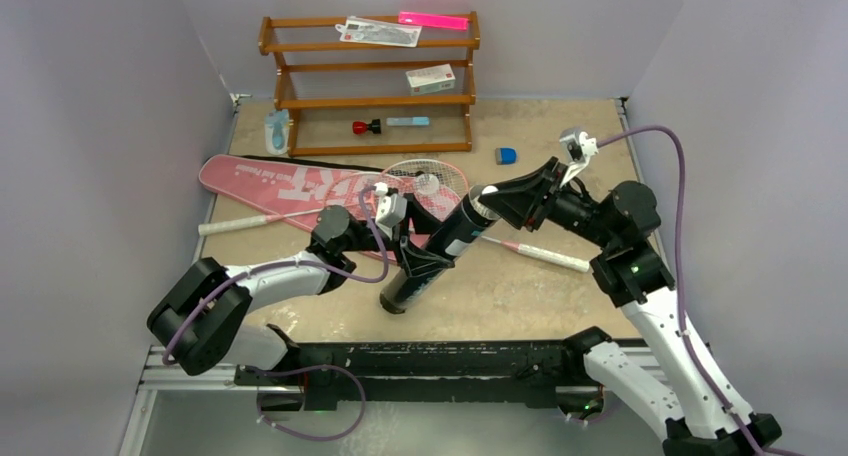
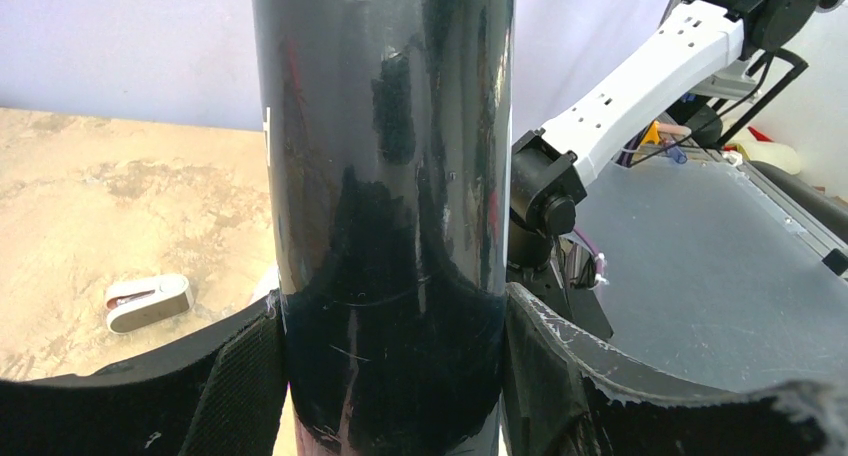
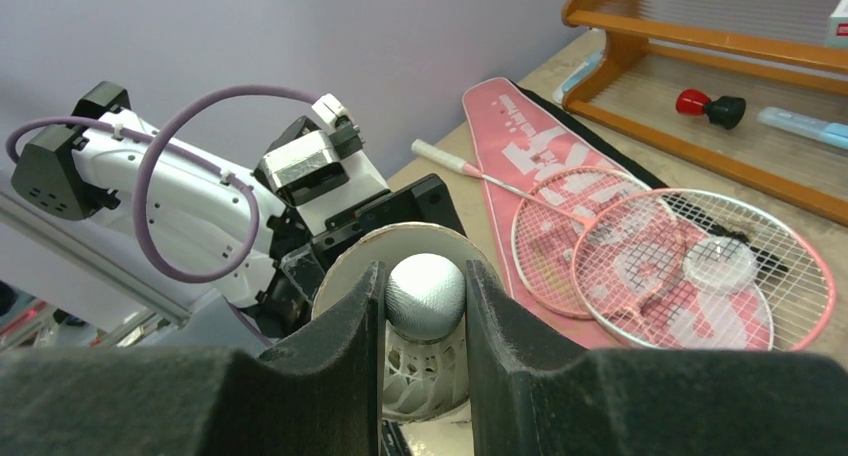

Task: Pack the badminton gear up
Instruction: Place the shuttlecock at the shuttle tube.

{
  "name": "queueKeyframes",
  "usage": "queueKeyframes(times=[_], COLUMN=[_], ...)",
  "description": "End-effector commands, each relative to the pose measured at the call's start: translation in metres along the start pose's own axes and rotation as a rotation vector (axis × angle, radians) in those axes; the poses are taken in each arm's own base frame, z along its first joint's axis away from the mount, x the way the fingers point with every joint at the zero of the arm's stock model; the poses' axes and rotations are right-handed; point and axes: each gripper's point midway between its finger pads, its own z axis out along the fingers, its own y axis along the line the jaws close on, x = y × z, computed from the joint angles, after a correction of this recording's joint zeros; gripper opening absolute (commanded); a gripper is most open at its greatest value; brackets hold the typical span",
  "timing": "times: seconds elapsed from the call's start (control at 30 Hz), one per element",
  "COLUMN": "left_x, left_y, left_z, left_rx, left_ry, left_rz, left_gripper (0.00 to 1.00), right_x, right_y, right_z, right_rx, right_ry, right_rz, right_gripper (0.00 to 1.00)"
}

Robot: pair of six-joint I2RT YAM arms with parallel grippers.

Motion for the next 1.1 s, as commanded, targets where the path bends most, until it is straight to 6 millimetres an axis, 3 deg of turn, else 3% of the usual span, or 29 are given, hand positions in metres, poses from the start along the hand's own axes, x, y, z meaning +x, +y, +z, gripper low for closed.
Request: queueKeyframes(times=[0.0,0.2,0.37,0.5,0.63,0.67,0.8,0.97,1.07], left_x=[-0.028,-0.027,-0.027,-0.028,-0.028,-0.028,-0.029,-0.029,-0.029], left_y=[0.002,0.001,0.000,-0.002,-0.002,-0.003,-0.003,-0.003,-0.003], left_z=[0.004,0.004,0.004,0.004,0.004,0.004,0.004,0.004,0.004], left_rx=[0.010,0.015,0.021,0.025,0.030,0.030,0.032,0.033,0.035], left_ry=[-0.070,-0.068,-0.067,-0.069,-0.068,-0.068,-0.069,-0.067,-0.067], left_rz=[0.067,0.071,0.076,0.077,0.080,0.079,0.081,0.082,0.082], left_gripper=[0.50,0.50,0.50,0.49,0.49,0.50,0.50,0.50,0.49], right_x=[0.003,0.003,-0.022,-0.040,-0.048,-0.049,-0.045,-0.040,-0.041], right_y=[0.005,0.002,0.001,0.012,0.018,0.016,0.006,0.008,0.007], right_z=[0.007,0.005,-0.005,-0.013,-0.013,-0.012,-0.012,-0.009,-0.006], right_rx=[-0.020,0.021,0.123,0.144,0.142,0.155,0.200,0.173,0.171], right_ry=[0.002,0.013,-0.017,-0.039,-0.028,-0.022,-0.001,0.025,0.026], right_rz=[-0.021,-0.023,-0.062,-0.073,-0.084,-0.077,-0.059,-0.050,-0.052], right_gripper=[0.00,0.03,0.43,0.62,0.69,0.69,0.39,0.07,0.00])
